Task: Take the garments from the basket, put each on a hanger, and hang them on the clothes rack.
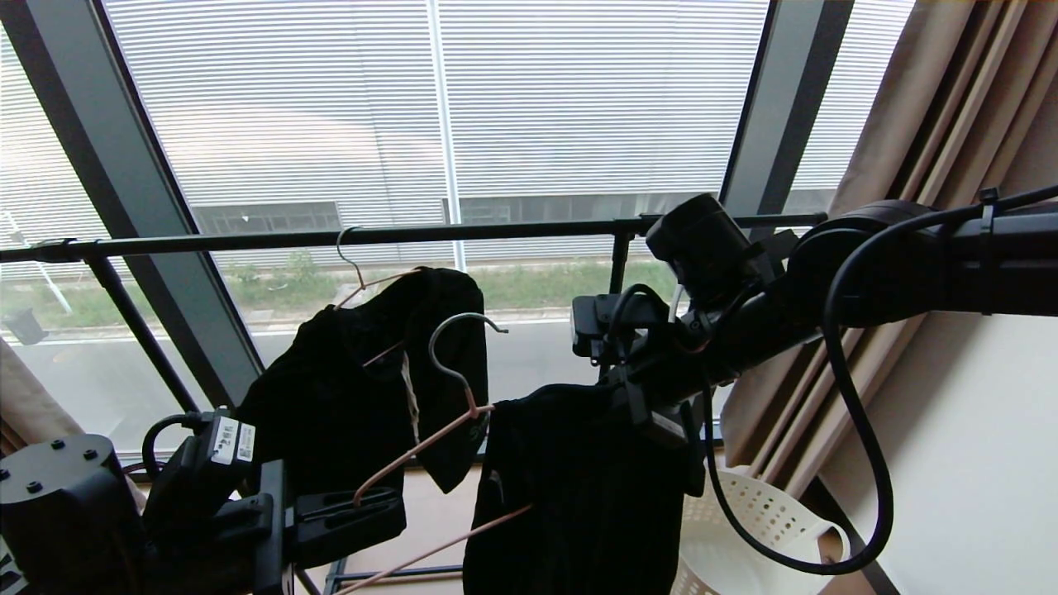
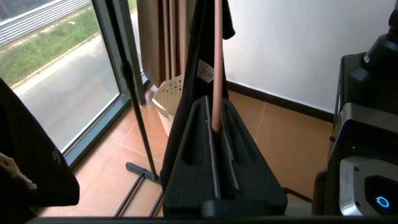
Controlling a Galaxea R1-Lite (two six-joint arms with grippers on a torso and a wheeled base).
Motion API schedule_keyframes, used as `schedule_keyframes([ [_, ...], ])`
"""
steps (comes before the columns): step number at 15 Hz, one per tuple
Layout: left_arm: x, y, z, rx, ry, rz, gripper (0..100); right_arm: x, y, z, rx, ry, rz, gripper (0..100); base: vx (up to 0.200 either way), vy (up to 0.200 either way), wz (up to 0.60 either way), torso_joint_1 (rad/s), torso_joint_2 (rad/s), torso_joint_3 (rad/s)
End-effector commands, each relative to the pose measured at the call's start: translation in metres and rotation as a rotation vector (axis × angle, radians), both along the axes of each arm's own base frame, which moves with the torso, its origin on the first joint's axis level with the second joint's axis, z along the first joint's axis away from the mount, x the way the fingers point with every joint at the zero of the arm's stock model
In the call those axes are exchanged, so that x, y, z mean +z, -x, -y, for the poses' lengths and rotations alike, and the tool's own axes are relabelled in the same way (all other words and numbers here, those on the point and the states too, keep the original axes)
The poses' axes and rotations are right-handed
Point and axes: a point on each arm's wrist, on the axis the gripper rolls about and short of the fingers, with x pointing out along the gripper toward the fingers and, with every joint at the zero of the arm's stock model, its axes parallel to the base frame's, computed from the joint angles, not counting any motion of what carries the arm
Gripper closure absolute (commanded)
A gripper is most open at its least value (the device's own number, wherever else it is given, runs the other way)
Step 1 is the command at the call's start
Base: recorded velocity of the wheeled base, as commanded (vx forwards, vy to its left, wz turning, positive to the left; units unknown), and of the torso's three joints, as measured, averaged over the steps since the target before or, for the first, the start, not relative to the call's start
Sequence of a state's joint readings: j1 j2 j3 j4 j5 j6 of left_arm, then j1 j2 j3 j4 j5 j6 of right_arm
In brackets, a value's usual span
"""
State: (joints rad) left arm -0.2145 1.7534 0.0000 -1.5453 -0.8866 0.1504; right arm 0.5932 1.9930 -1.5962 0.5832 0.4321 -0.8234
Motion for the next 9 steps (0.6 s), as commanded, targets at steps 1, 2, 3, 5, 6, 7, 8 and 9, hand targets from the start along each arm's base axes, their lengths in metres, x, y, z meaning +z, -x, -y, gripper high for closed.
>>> schedule_keyframes([
  [1,-0.0003,-0.0002,-0.0002,0.001,0.000,-0.002,100,0.0007,0.0008,0.0003,0.002,-0.002,0.000,100,0.000,0.000,0.00,0.000,0.00,0.000],
  [2,-0.0006,-0.0004,-0.0002,0.003,-0.002,-0.002,100,0.0021,0.0015,0.0008,0.002,-0.005,0.004,100,0.000,0.000,0.00,0.000,0.00,0.000],
  [3,-0.0005,-0.0004,-0.0002,0.003,-0.001,-0.001,100,0.0027,0.0021,0.0005,0.003,-0.005,0.005,100,0.000,0.000,0.00,0.000,0.00,0.000],
  [5,-0.0018,-0.0013,0.0000,0.003,-0.002,-0.005,0,0.0029,0.0025,0.0007,0.004,-0.007,0.005,100,0.000,0.000,0.00,0.000,0.00,0.000],
  [6,-0.0033,-0.0020,0.0001,0.004,-0.004,-0.014,0,0.0030,0.0026,0.0015,0.003,-0.006,0.003,100,0.000,0.000,0.00,0.000,0.00,0.000],
  [7,-0.0039,-0.0022,0.0002,0.004,-0.004,-0.017,0,0.0041,0.0035,0.0014,0.004,-0.007,0.006,100,0.000,0.000,0.00,0.000,0.00,0.000],
  [8,-0.0039,-0.0022,0.0002,0.004,-0.004,-0.017,0,0.0041,0.0035,0.0014,0.004,-0.007,0.006,100,0.000,0.000,0.00,0.000,0.00,0.000],
  [9,-0.0064,-0.0041,-0.0009,0.013,-0.007,-0.027,0,0.0062,0.0070,0.0037,0.004,-0.007,0.006,100,0.000,0.000,0.00,0.000,0.00,0.000],
])
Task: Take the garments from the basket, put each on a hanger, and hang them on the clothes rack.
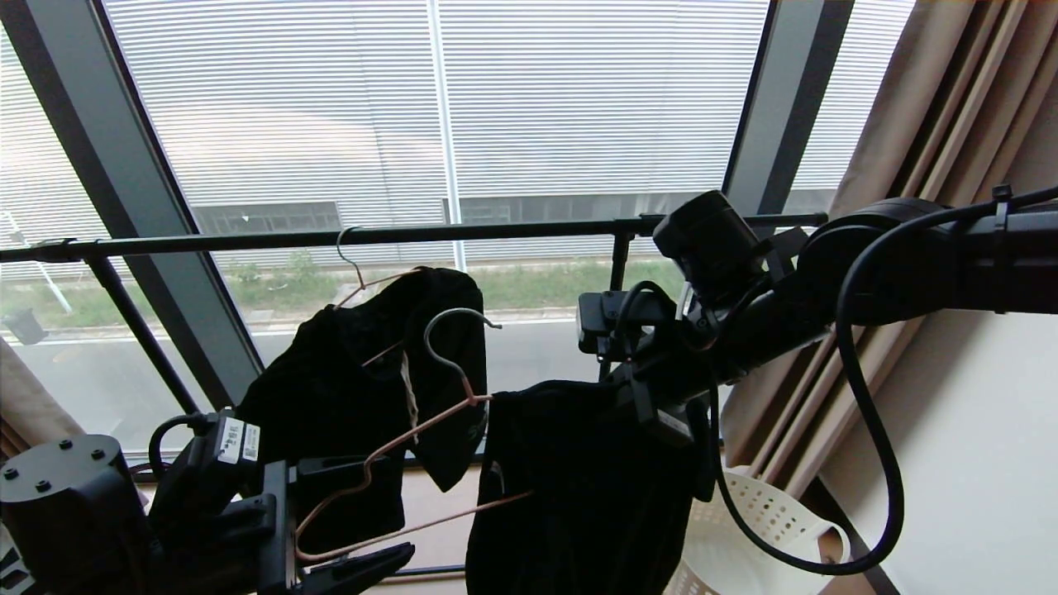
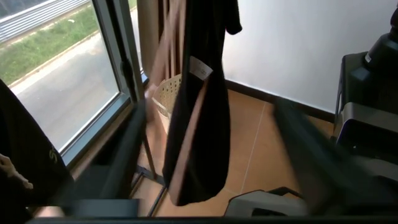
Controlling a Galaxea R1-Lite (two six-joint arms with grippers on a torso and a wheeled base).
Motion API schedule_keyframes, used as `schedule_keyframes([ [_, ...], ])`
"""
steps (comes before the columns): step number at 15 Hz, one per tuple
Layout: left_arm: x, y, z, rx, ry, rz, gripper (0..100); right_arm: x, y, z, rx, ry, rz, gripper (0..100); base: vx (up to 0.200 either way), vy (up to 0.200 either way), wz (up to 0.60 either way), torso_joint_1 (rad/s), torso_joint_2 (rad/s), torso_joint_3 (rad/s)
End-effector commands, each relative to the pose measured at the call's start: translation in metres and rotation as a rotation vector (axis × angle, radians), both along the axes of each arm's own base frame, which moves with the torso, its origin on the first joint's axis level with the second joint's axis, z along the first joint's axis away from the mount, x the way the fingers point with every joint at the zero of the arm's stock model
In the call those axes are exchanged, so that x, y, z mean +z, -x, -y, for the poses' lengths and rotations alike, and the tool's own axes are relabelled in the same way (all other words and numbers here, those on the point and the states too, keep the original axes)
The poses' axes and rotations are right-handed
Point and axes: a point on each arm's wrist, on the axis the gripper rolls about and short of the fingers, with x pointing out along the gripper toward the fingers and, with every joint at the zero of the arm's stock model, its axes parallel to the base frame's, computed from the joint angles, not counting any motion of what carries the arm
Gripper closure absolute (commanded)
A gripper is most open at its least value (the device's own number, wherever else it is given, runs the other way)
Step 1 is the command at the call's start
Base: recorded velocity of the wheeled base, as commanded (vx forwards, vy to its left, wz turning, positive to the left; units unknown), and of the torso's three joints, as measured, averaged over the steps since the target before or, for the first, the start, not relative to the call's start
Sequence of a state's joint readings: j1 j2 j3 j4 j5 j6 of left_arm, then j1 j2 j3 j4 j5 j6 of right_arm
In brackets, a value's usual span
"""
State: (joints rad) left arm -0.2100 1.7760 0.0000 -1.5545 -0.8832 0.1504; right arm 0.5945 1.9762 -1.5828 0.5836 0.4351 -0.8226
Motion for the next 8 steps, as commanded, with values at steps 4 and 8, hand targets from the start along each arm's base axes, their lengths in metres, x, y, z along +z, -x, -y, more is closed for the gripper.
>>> schedule_keyframes([
  [4,0.003,-0.002,-0.007,0.040,0.014,0.007,0,0.009,0.006,0.005,-0.006,-0.015,0.013,100,0.000,0.000,0.00,0.000,0.00,0.000],
  [8,0.004,-0.003,-0.013,0.078,0.029,-0.012,0,0.010,0.008,0.006,-0.007,-0.014,0.015,100,0.000,0.000,0.00,0.000,0.00,0.000],
])
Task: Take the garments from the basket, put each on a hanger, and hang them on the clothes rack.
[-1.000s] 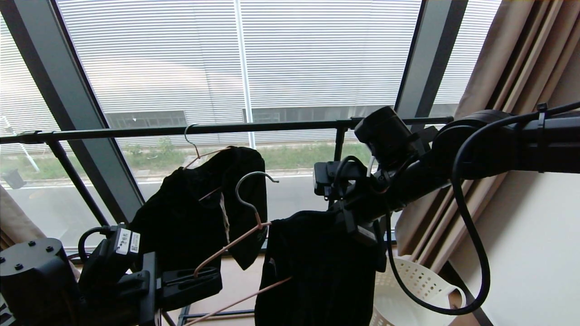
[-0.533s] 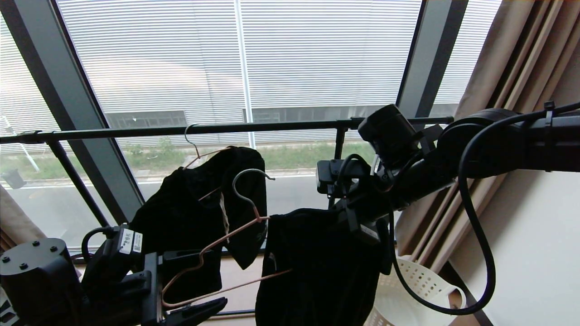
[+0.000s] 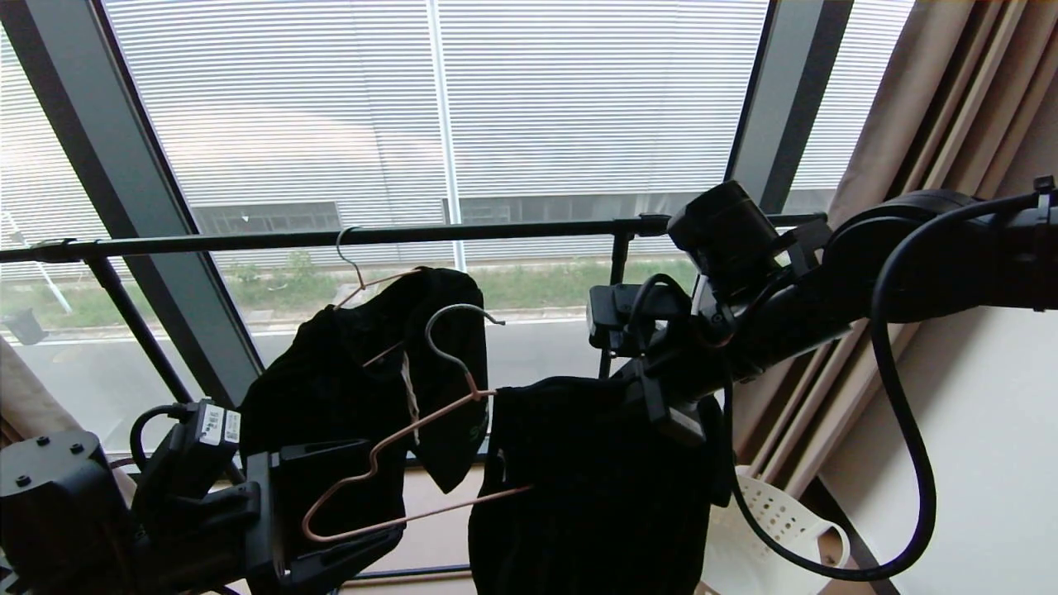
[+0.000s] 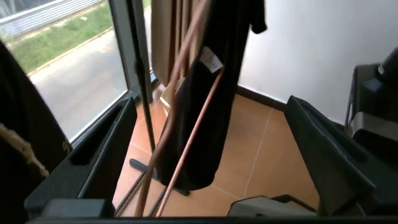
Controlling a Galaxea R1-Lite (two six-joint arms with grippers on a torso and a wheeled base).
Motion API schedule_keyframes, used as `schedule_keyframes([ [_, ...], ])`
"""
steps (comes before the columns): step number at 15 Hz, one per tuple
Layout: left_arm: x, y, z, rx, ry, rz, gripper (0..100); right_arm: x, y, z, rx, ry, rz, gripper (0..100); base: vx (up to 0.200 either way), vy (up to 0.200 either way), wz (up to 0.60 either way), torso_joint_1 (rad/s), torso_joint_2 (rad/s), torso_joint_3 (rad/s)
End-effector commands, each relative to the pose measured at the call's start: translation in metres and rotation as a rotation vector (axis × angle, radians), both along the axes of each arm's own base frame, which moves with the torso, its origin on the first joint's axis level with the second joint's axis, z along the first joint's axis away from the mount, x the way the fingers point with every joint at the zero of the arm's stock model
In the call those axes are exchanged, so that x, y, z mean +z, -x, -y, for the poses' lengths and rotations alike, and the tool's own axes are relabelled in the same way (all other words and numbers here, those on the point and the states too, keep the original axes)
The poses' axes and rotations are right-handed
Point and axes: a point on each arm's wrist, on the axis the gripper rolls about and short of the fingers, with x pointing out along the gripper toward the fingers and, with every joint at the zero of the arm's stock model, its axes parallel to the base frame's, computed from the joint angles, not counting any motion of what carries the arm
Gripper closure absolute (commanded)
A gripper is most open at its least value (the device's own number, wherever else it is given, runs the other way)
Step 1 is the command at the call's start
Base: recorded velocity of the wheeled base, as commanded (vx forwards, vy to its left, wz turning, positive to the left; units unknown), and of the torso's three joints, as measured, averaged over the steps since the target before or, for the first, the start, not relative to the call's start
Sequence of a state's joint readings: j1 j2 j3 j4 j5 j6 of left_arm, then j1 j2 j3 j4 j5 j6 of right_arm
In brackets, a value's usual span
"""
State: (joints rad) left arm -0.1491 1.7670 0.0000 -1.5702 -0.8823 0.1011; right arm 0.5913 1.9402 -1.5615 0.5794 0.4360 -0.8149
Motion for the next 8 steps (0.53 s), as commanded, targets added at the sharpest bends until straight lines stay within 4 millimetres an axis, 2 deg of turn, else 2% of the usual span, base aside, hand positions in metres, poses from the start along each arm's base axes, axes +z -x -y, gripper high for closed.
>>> schedule_keyframes([
  [1,0.004,0.001,-0.004,0.031,0.043,-0.043,0,0.003,0.000,0.002,-0.013,-0.007,0.004,100,0.000,0.000,0.00,0.000,0.00,0.000],
  [2,0.007,0.002,-0.005,0.040,0.066,-0.066,0,0.003,0.000,0.002,-0.021,-0.009,0.000,100,0.000,0.000,0.00,0.000,0.00,0.000],
  [4,0.026,0.004,-0.011,0.087,0.185,-0.122,0,0.013,0.003,0.005,-0.093,-0.025,-0.004,100,0.000,0.000,0.00,0.000,0.00,0.000],
  [8,0.022,0.011,-0.021,0.149,0.190,-0.172,0,0.020,-0.001,0.003,-0.257,-0.112,-0.060,100,0.000,0.000,0.00,0.000,0.00,0.000],
])
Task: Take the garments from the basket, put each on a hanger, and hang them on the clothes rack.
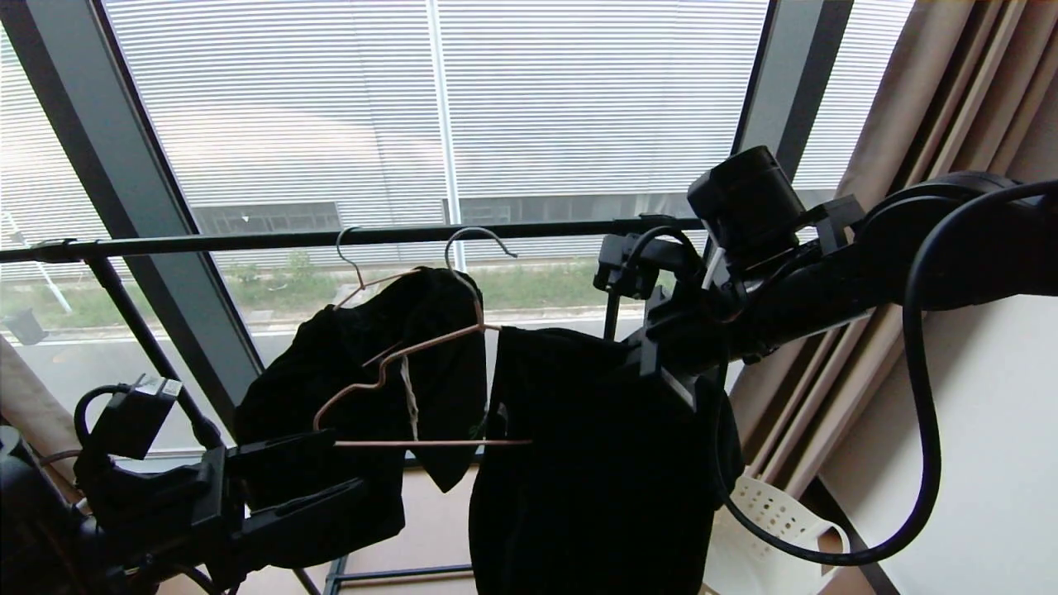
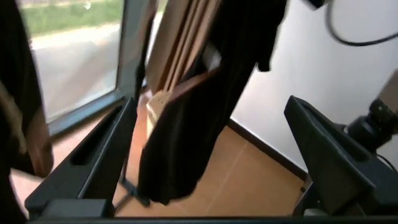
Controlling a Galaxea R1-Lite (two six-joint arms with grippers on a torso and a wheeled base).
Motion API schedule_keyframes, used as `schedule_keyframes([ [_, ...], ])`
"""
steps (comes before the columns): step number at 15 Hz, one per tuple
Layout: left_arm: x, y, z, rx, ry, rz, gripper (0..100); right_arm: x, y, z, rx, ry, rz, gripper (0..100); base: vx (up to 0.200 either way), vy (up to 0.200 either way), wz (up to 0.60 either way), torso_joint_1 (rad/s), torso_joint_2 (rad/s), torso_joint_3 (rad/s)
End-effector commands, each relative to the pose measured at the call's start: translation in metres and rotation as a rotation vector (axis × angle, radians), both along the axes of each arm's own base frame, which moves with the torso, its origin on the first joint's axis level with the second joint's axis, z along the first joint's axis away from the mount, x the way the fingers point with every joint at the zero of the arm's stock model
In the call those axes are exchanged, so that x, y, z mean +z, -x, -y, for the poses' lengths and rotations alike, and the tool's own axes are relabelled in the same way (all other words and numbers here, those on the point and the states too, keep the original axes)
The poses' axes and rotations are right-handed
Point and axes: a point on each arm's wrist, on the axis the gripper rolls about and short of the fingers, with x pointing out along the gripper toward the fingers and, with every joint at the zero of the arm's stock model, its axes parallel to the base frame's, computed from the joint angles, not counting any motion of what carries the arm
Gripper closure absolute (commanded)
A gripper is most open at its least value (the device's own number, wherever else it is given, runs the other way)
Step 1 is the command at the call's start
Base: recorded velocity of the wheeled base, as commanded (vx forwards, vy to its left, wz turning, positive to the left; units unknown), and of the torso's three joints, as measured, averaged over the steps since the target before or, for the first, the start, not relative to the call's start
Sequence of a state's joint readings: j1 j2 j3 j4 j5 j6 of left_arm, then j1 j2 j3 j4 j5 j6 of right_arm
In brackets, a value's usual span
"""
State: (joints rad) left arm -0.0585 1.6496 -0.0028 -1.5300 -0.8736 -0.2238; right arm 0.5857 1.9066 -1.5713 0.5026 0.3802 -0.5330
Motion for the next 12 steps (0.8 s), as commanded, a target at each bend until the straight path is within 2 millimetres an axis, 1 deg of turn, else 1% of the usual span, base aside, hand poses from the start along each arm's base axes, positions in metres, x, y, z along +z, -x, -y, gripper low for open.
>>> schedule_keyframes([
  [1,0.000,0.006,-0.008,0.062,-0.003,-0.041,0,0.002,0.002,0.002,-0.042,-0.019,-0.019,100,0.000,0.000,0.00,0.000,0.00,0.000],
  [3,-0.013,0.010,-0.009,0.148,-0.028,-0.194,0,0.007,0.007,0.005,-0.044,-0.030,-0.010,100,0.000,0.000,0.00,0.000,0.00,0.000],
  [4,-0.017,0.011,-0.008,0.148,-0.025,-0.245,0,0.008,0.008,0.005,-0.044,-0.035,-0.004,100,0.000,0.000,0.00,0.000,0.00,0.000],
  [7,-0.033,0.008,0.006,0.099,0.043,-0.472,0,0.008,0.014,0.008,-0.041,-0.052,0.026,100,0.000,0.000,0.00,0.000,0.00,0.000],
  [9,-0.043,0.003,0.012,0.081,0.051,-0.552,0,0.008,0.016,0.010,-0.042,-0.057,0.031,100,0.000,0.000,0.00,0.000,0.00,0.000],
  [12,-0.057,-0.012,0.019,0.085,0.120,-0.631,0,0.015,0.026,0.017,-0.046,-0.067,0.043,100,0.000,0.000,0.00,0.000,0.00,0.000],
])
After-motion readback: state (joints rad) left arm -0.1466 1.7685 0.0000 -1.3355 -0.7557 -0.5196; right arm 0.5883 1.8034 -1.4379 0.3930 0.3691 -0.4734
